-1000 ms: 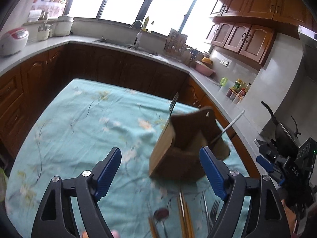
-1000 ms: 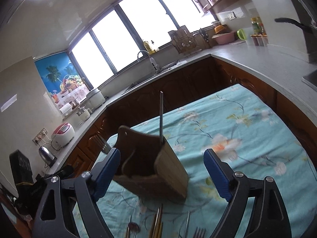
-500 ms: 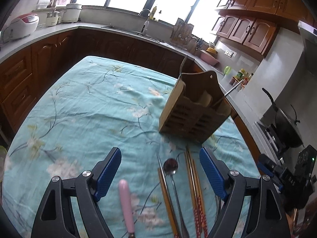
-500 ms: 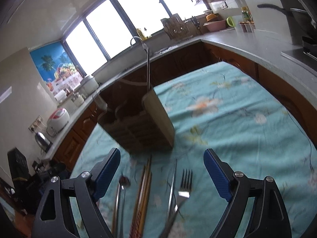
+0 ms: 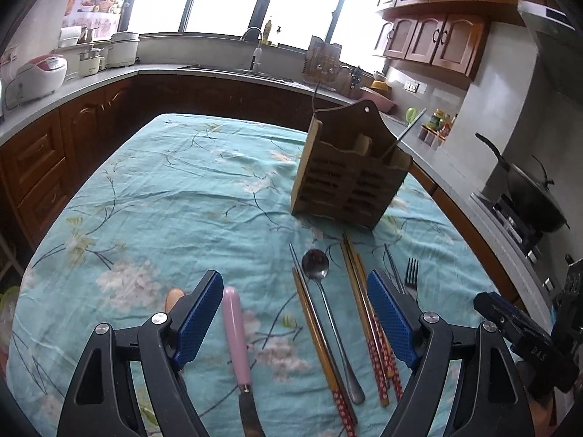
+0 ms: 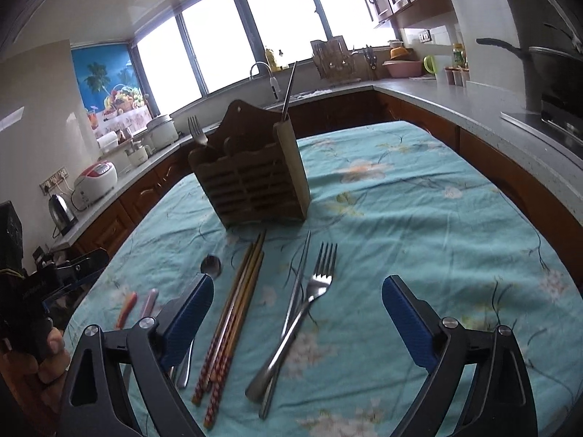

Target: Organize utensils

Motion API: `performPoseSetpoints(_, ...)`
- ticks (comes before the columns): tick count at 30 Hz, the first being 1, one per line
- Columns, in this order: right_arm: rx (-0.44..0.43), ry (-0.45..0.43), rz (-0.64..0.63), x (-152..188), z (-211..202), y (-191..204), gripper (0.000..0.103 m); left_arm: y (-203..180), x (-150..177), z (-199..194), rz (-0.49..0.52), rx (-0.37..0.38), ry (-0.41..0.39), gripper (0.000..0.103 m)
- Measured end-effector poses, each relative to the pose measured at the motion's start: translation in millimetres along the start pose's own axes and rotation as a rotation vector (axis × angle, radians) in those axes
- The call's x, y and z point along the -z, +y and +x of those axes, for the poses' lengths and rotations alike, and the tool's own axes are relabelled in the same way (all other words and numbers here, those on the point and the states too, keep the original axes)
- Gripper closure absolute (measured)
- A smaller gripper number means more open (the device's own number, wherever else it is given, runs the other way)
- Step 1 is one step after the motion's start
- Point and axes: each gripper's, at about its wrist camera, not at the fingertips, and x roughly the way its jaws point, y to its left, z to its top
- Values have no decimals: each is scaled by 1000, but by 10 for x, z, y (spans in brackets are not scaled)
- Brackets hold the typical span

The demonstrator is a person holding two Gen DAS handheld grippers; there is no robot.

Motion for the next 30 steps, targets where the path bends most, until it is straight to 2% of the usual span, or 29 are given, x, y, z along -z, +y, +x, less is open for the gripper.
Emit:
performPoseSetpoints(15,11,39,-19,106,30,47,8,-98,-2,134,69,-43,33,22)
performPoseSetpoints(23,21,63,-28,25,147,25,8,-128,-125,413,100,-44,77,22)
performPoseSetpoints(30,9,118,-3,-91,368,-45,8,-145,-298,827,126,-21,150,23)
